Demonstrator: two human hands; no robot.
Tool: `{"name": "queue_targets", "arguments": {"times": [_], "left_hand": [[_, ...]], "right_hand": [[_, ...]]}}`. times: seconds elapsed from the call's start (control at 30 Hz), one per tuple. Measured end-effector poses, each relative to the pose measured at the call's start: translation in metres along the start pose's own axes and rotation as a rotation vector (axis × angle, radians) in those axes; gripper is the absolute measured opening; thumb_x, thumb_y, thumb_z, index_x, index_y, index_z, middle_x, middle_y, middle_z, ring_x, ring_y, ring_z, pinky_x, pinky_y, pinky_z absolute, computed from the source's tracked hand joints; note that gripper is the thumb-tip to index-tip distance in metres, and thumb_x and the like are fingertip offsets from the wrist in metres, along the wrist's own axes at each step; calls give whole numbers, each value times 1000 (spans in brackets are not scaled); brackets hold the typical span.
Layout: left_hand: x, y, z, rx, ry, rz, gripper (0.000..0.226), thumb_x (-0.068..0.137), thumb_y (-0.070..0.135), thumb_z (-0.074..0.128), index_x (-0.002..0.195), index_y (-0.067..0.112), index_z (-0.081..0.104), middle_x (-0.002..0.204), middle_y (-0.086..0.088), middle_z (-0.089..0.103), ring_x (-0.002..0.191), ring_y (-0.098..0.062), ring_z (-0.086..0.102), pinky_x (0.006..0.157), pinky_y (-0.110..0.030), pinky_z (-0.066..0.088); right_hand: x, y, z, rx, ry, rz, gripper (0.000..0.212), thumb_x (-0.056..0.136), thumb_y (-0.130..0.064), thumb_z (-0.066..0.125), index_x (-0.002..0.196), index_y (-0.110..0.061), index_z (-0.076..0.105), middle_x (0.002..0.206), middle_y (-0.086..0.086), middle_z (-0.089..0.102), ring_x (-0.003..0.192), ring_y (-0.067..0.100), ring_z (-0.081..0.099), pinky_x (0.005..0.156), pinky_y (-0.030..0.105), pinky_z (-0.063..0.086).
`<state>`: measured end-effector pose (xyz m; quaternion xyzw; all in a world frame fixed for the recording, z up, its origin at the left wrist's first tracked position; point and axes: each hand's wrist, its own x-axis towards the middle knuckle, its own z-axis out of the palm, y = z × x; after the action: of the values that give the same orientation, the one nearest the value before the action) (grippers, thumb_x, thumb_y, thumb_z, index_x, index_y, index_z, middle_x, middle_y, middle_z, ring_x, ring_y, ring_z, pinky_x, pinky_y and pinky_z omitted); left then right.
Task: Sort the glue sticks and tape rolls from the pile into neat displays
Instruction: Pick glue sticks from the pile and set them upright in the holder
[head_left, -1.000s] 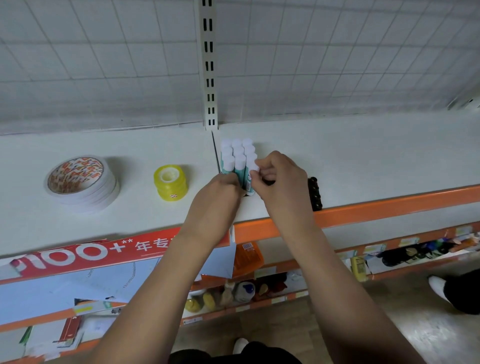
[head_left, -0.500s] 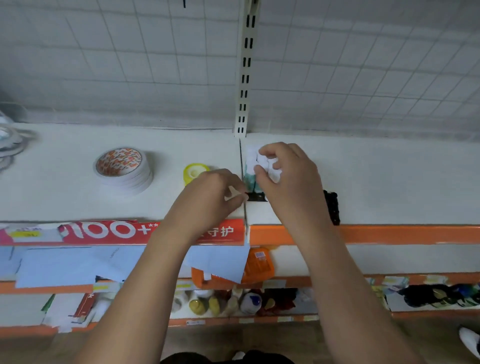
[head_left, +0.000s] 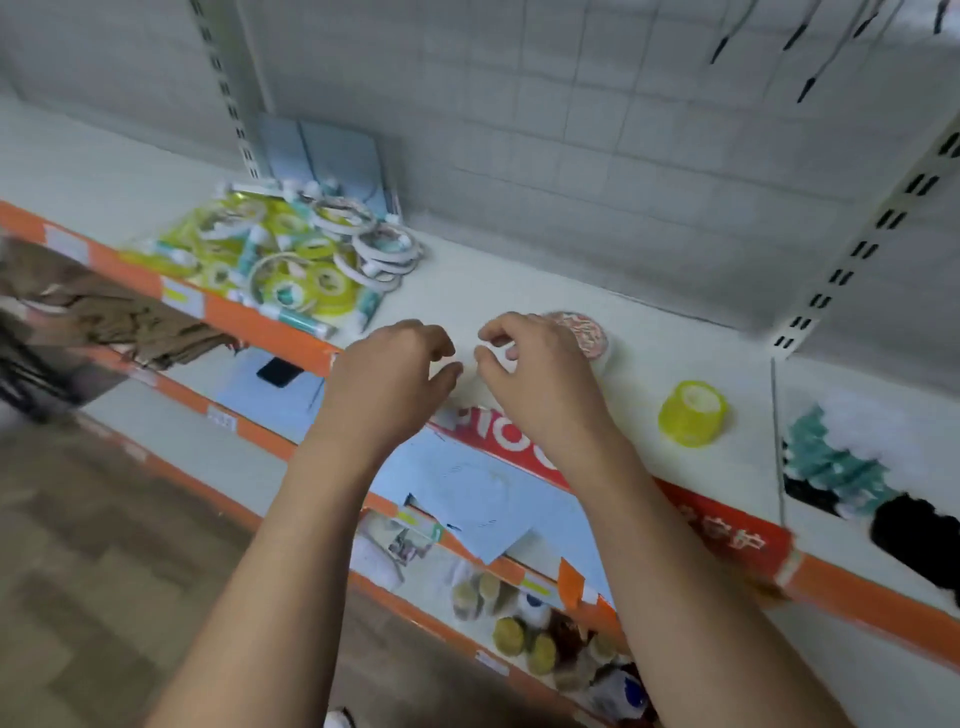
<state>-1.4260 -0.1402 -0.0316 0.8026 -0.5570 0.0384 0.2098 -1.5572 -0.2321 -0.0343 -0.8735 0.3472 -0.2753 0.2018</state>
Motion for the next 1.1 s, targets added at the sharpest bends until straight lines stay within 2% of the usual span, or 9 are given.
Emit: {"name": "queue_targets", "arguments": {"times": [0.23,0.5,0.63,0.9,1.1], "left_hand": [[4,-113,-38,62,-6,-30,25,93,40,57,111,25,66,106,4,64,97,-20,61,70,-36,53],[23,-185,-50,100,-71,46,19,95,31,54,108,26,66,109,4,62,103,-22,58,74,-34,49],[39,-199,-43,61,-113,119,20,94,25,56,110,22,67,110,1,63,106,-23,56,81,-38,49],[74,-205,-20,106,-180,210,32,93,18,56,124,22,65,123,2,62,110,-25,51,84,-35,43],[87,-209,-15,148,-243,235,32,91,24,61,121,31,66,121,7,59,107,-23,45,76,-31,32]], "right_hand": [[36,-75,85,20,-5,15,18,91,-31,59,106,-23,66,105,-6,65,93,16,60,81,35,51],[66,-114,134,39,50,56,15,90,-23,62,103,-19,68,103,-2,66,94,19,61,83,37,50],[71,-109,143,21,60,109,14,89,-21,63,101,-18,68,100,-3,67,93,17,60,84,35,50],[96,-85,143,-11,45,193,14,90,-20,62,102,-18,69,99,-1,68,92,20,61,84,37,51],[112,-80,150,3,40,231,16,88,-16,62,102,-13,69,98,5,67,89,22,62,81,39,52]]}}
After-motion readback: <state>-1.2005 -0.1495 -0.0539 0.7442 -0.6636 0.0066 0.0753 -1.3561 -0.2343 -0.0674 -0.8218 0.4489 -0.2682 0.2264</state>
